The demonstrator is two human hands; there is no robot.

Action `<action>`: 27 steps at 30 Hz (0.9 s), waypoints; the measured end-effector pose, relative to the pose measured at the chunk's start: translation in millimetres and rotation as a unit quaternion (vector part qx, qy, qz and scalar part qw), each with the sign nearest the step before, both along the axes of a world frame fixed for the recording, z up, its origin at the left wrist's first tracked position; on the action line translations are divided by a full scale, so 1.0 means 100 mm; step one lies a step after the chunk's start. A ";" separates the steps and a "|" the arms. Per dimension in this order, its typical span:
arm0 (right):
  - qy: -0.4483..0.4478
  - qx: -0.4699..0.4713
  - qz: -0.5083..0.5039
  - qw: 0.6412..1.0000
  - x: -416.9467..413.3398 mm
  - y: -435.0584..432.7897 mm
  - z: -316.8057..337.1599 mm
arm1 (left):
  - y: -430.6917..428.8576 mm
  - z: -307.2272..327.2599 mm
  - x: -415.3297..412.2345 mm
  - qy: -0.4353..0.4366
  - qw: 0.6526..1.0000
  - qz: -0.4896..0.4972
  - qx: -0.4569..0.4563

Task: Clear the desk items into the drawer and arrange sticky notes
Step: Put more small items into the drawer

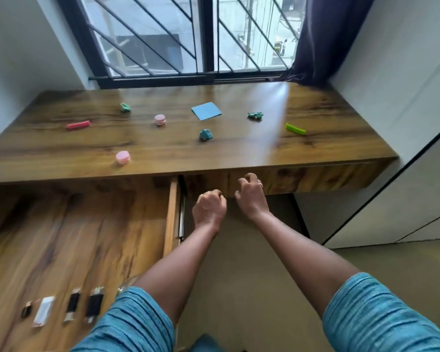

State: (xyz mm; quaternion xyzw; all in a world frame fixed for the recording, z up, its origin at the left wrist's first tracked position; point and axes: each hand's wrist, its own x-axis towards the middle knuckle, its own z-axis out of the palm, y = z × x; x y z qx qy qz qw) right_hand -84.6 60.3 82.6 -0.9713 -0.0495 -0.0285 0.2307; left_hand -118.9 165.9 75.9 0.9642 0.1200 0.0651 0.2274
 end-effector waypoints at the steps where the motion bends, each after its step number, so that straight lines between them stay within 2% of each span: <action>1: -0.002 -0.003 -0.010 1.000 0.12 -0.12 0.01 | -0.09 0.03 0.10 0.000 1.000 -0.004 0.001; 13: -0.003 -0.032 -0.101 0.994 1.67 -1.05 0.16 | -0.79 0.19 1.59 -0.002 0.997 -0.059 -0.040; 19: 0.025 -0.005 -0.151 0.988 2.41 -1.27 0.11 | -0.87 0.19 2.35 0.022 0.995 -0.078 -0.051; 23: 0.024 0.006 -0.210 0.977 2.68 -1.30 0.11 | -0.81 0.15 2.73 0.015 0.996 -0.070 -0.046; 27: 0.019 -0.008 -0.227 0.974 2.76 -1.26 0.02 | -0.75 0.10 2.86 0.015 0.997 -0.074 -0.032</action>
